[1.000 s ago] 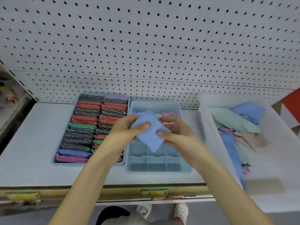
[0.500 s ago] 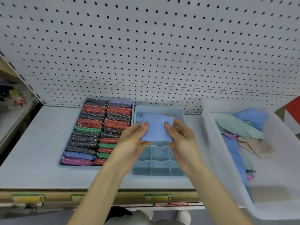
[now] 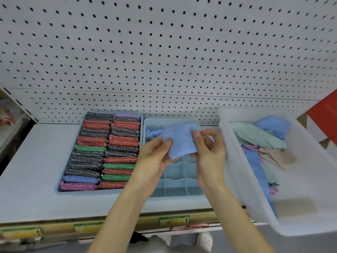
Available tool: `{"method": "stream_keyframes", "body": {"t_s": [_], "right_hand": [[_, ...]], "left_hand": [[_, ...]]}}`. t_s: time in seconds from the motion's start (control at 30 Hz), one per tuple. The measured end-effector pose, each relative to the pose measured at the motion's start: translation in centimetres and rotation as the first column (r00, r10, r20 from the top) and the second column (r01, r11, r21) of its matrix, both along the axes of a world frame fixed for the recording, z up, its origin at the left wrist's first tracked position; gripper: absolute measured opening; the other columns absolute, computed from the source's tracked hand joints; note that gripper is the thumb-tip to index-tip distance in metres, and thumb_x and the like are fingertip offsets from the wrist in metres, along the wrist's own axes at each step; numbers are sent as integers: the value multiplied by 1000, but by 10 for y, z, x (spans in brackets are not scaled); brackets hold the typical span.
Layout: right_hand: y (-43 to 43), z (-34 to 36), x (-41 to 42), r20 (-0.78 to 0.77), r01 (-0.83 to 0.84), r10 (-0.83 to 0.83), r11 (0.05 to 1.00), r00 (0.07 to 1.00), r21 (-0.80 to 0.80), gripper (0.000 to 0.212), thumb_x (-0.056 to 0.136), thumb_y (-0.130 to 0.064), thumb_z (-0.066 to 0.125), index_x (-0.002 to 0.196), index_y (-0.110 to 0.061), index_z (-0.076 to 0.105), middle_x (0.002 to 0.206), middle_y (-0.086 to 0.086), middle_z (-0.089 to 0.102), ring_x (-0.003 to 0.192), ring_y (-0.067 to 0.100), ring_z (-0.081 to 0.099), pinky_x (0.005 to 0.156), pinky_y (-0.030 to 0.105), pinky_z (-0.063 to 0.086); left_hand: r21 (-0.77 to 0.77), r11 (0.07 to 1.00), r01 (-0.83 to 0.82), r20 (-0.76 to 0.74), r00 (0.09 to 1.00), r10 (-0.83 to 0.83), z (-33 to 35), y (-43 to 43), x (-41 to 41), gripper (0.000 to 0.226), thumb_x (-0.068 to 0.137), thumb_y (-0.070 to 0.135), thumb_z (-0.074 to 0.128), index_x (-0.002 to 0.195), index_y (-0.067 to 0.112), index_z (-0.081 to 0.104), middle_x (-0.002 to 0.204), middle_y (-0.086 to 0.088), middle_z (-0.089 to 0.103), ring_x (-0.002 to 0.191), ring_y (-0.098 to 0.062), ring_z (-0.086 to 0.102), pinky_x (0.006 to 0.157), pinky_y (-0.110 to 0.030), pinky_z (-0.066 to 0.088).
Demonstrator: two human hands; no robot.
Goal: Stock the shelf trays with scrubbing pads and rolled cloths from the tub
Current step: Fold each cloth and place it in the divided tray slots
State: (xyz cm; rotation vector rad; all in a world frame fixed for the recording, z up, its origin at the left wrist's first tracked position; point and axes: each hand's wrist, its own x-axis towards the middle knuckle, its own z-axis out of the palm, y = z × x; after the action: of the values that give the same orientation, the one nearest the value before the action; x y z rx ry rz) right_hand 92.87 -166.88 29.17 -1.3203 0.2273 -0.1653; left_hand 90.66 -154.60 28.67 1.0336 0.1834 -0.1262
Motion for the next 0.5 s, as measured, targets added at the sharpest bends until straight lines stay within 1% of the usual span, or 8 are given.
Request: {"method": "stream_keyframes", "body": {"t_s": [0.1,0.13,0.2,0.27,0.3,0.37,0.43,0.5], "right_hand": [[-6,1,5,-51,-85,93,986,994,145,13,89,-10,60,78,-14,54,72,3,60,73,18,55,58,29,42],[-6,2,6,-58,-109,121,978,991,181,13,88,-9,60,77,-13,55,74,4,60,75,19,55,61,30,43],[-5,1,8,-63,-155,169,970,984,184,12,89,-8,59,77,-12,58,78,6,63,76,18,58,63,28,47],[-3,-3,9,-50,-196,200,978,979,71,7,87,-10,63,81,-10,61,82,8,65,77,18,61,64,26,50],[-3,-6,9,-43,-196,195,980,980,-21,6,84,-15,63,83,-9,63,84,10,66,78,18,61,66,27,50],[-3,-9,9,-33,-179,176,965,984,-190,13,83,-22,61,85,-11,67,90,11,68,79,15,62,69,25,48],[-7,-9,10,-30,-184,183,945,983,-270,18,92,-21,58,84,-11,70,97,16,67,82,13,62,71,23,46],[-12,-6,9,-59,-286,282,910,958,-300,30,97,-25,50,85,-8,71,98,20,67,85,15,60,74,24,47]], "left_hand": [[-90,994,61,-4,998,-62,2,1,0,27,87,17,52,110,6,62,97,-2,72,83,-12,68,68,-24,56],[-131,989,75,-6,997,-76,2,1,-1,28,85,18,52,109,7,62,97,-1,72,83,-12,68,67,-23,55],[-198,977,85,4,996,-86,2,0,-1,32,84,17,53,113,6,61,103,-3,72,92,-15,69,74,-25,56],[-174,982,75,17,997,-73,2,-1,-1,38,85,16,53,121,6,58,114,-9,69,104,-21,67,83,-29,55],[-131,990,57,18,998,-55,1,-1,-1,40,85,16,54,123,5,56,117,-11,68,107,-24,65,85,-29,55],[-46,999,13,19,1000,-12,-1,0,0,38,85,14,55,123,5,56,117,-13,67,108,-26,65,84,-30,55],[20,1000,-23,37,999,22,-3,0,0,29,90,7,54,118,4,58,110,-11,69,105,-25,66,84,-31,56],[67,997,-47,57,997,43,-5,-1,0,23,92,3,52,114,3,59,107,-10,69,102,-22,67,81,-31,57]]}}
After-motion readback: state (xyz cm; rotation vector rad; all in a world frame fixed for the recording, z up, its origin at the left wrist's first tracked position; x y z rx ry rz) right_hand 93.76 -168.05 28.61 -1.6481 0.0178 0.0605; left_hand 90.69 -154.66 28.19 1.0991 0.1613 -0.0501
